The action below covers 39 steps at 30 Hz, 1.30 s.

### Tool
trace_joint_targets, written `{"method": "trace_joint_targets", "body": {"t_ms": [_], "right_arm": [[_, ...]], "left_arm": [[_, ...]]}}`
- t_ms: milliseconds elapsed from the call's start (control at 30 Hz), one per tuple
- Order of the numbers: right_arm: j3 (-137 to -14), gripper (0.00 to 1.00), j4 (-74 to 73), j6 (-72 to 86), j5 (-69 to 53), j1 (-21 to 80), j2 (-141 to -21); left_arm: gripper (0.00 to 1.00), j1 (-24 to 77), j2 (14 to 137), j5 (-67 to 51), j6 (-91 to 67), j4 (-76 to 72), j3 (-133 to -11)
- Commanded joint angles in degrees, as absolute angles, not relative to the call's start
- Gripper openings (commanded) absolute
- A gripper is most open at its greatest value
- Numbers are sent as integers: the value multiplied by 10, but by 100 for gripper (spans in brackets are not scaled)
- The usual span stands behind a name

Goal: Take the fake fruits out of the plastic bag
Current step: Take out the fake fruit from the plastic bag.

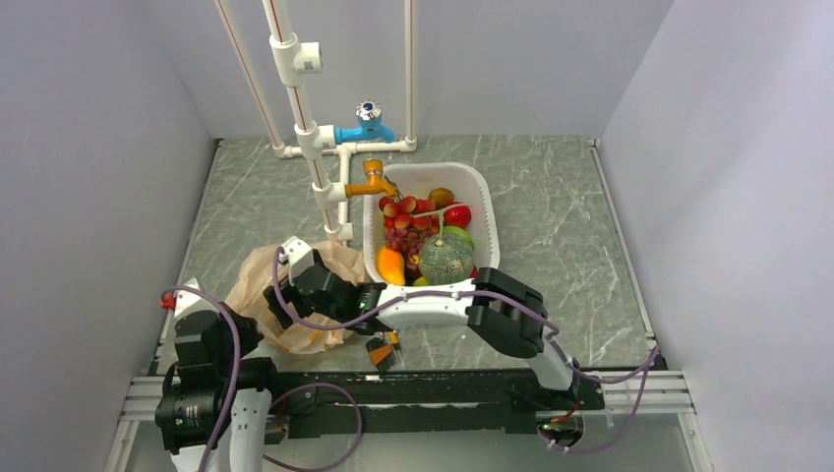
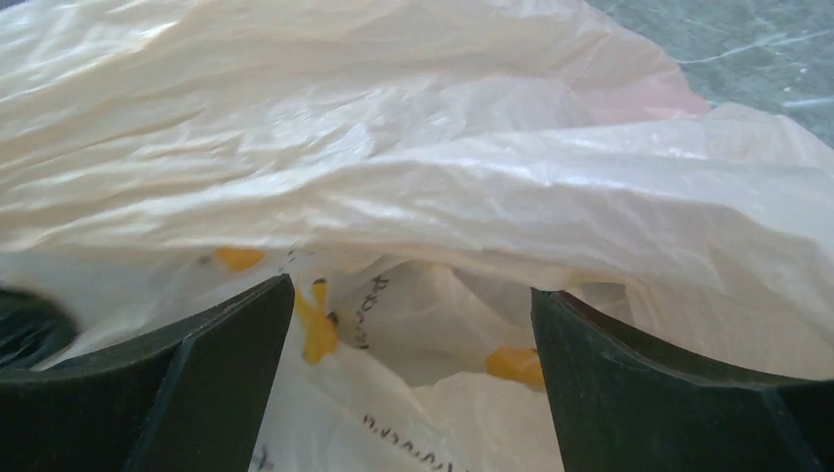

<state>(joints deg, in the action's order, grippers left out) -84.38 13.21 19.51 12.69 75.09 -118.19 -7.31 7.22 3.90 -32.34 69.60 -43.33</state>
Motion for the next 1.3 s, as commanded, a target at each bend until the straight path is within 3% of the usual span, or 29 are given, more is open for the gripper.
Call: {"method": "trace_joint_targets", "body": {"t_ms": [0,133,700,1267], "right_arm": [[-906,95,99,202,201,748,-1218],[-927,99,88,197,229,748,-1240],[-1000,99,148,38,383,748,-1333],[-1091,99,247,-51,378,713,-1447]], "left_arm": [[0,-77,72,30,-317,673,-431],[0,-77,70,31,-318,673,-431],[0,-76,74,29,-316,672,-432],[0,-74,88,25,-312,671,-431]]}}
